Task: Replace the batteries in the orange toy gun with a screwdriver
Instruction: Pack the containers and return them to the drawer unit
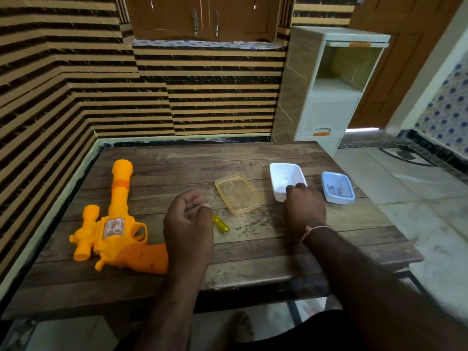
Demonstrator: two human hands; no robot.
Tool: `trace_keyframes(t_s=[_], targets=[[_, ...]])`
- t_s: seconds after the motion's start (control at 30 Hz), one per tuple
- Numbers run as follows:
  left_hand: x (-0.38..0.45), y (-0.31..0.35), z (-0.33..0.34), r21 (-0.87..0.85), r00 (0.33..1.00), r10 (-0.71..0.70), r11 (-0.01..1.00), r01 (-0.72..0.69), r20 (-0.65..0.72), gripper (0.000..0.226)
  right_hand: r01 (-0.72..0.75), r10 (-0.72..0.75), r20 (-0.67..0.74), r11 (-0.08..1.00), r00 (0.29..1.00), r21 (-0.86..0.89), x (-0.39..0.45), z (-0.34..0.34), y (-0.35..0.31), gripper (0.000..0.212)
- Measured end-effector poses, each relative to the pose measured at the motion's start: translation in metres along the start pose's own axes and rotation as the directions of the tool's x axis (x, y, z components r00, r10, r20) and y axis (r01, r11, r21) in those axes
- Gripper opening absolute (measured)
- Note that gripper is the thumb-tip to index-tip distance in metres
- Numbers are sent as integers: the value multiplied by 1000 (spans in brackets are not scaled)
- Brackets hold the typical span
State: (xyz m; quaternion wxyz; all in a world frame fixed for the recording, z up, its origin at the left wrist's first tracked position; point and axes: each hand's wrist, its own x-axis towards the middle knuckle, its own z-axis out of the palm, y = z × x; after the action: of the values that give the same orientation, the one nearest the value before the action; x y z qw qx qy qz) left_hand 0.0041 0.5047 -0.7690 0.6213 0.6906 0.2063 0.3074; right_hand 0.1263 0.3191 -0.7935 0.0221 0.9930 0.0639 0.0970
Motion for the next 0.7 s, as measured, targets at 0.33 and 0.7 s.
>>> trace_keyframes(t_s=[0.33, 0.7], targets=[[-14, -7, 13, -427, 891, -375, 783, 452, 255, 35, 550, -480, -278, 777, 832, 306, -71, -48, -58, 9], [-4, -18, -24, -740, 784, -357, 286, 609, 507, 49, 393, -180, -353, 302, 918, 868, -66, -59, -75, 14]])
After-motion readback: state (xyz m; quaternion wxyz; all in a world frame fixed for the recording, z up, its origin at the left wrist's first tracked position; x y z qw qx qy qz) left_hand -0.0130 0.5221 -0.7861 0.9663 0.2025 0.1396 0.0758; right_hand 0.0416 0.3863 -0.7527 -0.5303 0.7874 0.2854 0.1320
